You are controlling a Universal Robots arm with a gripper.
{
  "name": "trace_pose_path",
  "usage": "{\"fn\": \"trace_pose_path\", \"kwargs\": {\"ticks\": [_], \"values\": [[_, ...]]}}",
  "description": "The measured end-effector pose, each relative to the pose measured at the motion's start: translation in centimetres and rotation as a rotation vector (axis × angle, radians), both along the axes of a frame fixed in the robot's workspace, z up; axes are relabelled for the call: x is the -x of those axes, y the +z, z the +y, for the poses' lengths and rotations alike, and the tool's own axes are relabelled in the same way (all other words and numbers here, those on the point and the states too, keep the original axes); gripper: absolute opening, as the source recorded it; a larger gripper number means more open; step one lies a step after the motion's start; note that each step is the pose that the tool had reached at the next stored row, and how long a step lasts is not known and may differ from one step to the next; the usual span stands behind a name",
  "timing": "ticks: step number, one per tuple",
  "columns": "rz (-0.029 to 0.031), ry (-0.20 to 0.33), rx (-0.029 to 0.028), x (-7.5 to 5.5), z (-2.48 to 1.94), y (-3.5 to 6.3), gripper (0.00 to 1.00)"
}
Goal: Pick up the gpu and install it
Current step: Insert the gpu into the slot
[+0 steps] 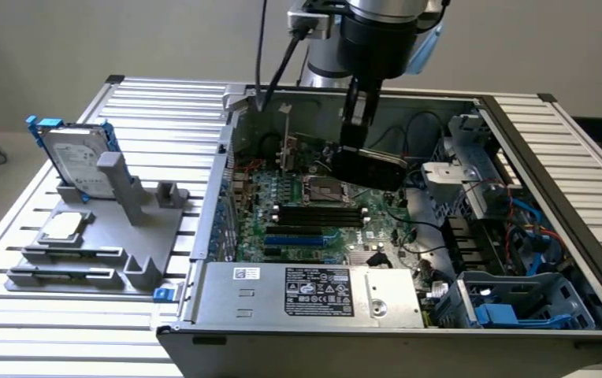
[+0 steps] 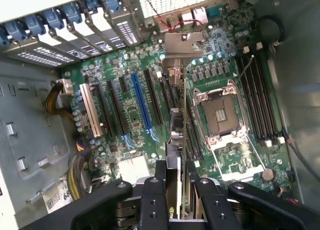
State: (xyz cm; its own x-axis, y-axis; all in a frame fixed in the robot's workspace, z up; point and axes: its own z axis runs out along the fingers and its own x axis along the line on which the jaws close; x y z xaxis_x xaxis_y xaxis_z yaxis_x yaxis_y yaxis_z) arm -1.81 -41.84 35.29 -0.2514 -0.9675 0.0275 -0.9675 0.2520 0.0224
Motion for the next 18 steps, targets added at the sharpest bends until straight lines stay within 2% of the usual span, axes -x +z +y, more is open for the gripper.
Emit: {"fn": "trace_pose_path", "kwargs": {"ticks": [11, 18], "values": [[0.0001, 0.193, 0.0012, 0.1, 0.0, -0.1, 0.27], [-0.0026, 0.213, 0.0054, 1.8, 0.0, -0.35, 0.27]]}}
